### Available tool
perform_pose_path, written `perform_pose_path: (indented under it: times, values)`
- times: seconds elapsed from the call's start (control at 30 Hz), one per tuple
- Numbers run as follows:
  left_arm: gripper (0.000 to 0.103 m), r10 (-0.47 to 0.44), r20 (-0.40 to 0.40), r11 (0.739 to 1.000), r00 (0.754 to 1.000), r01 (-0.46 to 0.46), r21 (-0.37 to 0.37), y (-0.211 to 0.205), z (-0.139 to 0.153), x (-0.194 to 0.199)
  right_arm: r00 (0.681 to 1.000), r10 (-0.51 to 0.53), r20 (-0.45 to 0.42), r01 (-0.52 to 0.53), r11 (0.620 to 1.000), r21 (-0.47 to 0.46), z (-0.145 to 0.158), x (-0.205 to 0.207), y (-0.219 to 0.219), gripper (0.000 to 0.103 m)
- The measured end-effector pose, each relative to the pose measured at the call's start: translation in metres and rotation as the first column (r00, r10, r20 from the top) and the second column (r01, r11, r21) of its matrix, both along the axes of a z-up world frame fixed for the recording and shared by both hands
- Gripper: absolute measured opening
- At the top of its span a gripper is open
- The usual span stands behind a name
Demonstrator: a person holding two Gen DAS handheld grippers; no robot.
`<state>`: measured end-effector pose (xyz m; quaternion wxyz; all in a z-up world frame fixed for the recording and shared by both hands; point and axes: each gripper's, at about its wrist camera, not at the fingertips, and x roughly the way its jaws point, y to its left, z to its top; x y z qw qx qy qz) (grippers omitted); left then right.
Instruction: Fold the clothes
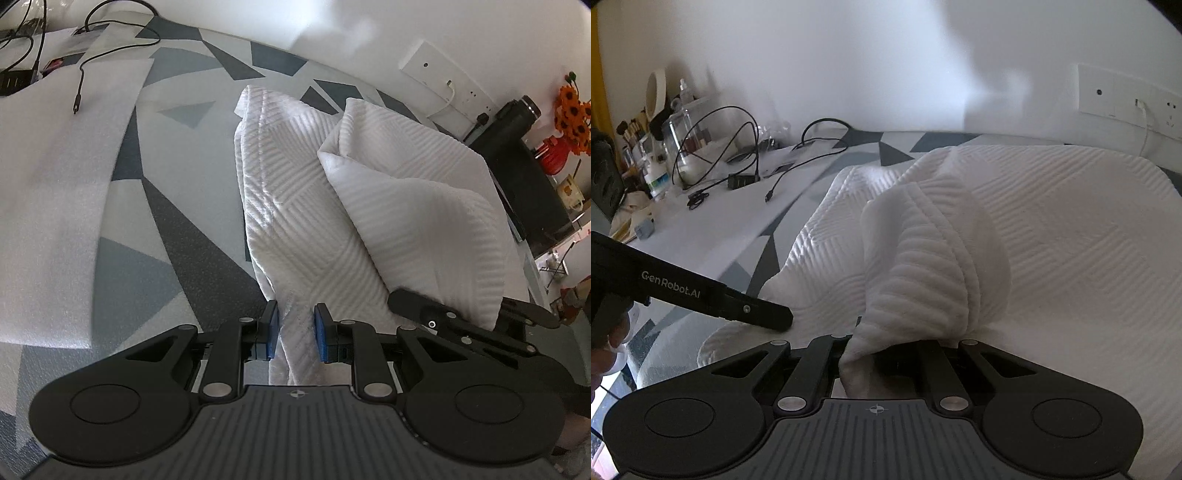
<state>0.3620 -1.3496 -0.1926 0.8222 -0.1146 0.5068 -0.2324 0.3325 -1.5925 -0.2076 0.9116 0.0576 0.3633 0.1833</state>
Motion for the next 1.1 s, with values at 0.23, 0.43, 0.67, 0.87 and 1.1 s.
perform_pose_path:
  times: [0.23, 0.43, 0.67, 0.87, 1.1]
  values:
    - [0.021, -0.002, 0.0, 1.0, 1.0, 0.002, 0.0, 0.0, 0.0, 0.001, 0.994, -0.011, 0.11, 0.003, 0.998, 0.068, 0.032, -0.008, -0.005, 0.005]
    - [0.021, -0.001, 0.001, 1.0, 1.0, 0.001, 0.008, -0.001, 0.001, 0.001, 0.996, 0.036, 0.078, -0.039, 0.999, 0.038, 0.024, -0.008, 0.003, 0.005]
    - [0.021, 0.001, 0.001, 1.0, 1.0, -0.001, 0.023, -0.003, 0.002, 0.0, 0.997, 0.078, 0.018, -0.077, 0.997, -0.032, 0.006, -0.012, 0.013, 0.006]
    - [0.03, 0.022, 0.003, 0.997, 1.0, -0.022, 0.069, 0.0, 0.01, 0.0, 0.995, 0.101, 0.006, -0.1, 0.993, -0.063, 0.0, -0.013, 0.019, 0.015]
    - [0.036, 0.078, 0.06, 0.996, 0.995, -0.081, 0.041, 0.029, 0.04, -0.001, 0.986, 0.164, 0.031, -0.16, 0.98, -0.121, 0.005, -0.022, 0.027, 0.042]
